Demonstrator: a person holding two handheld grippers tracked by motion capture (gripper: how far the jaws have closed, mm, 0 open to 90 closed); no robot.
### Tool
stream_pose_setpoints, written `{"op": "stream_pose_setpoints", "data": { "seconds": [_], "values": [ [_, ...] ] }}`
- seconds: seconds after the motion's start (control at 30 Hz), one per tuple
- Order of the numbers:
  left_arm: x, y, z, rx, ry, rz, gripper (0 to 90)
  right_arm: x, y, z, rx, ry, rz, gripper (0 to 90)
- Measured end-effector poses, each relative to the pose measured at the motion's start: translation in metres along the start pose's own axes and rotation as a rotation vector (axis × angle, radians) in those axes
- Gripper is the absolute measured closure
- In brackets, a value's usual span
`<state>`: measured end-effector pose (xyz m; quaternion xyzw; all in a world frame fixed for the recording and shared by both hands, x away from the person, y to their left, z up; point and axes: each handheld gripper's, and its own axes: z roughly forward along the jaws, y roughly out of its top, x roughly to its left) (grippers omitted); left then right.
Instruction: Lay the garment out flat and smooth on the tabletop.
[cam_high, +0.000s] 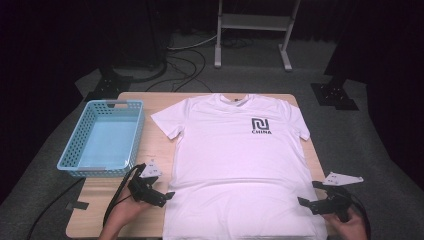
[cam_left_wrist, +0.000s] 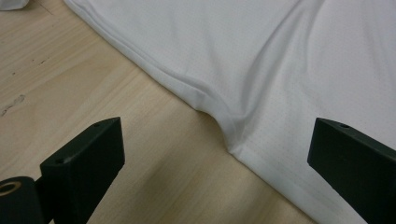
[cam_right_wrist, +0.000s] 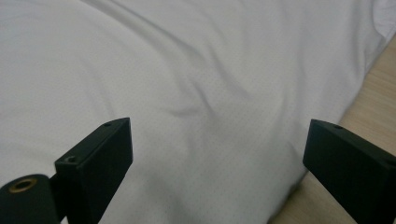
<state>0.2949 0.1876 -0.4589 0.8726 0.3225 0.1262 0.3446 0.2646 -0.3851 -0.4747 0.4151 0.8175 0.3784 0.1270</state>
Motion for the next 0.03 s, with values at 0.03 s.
{"op": "stream_pose_setpoints", "data": {
  "seconds": [0.03],
  "values": [
    [-0.0003, -0.0006, -0.0003, 0.000, 0.001, 0.001, 3.0, -0.0005, -0.0011, -0.0012, -0.004, -0.002, 0.001, 7.9]
  ]
}}
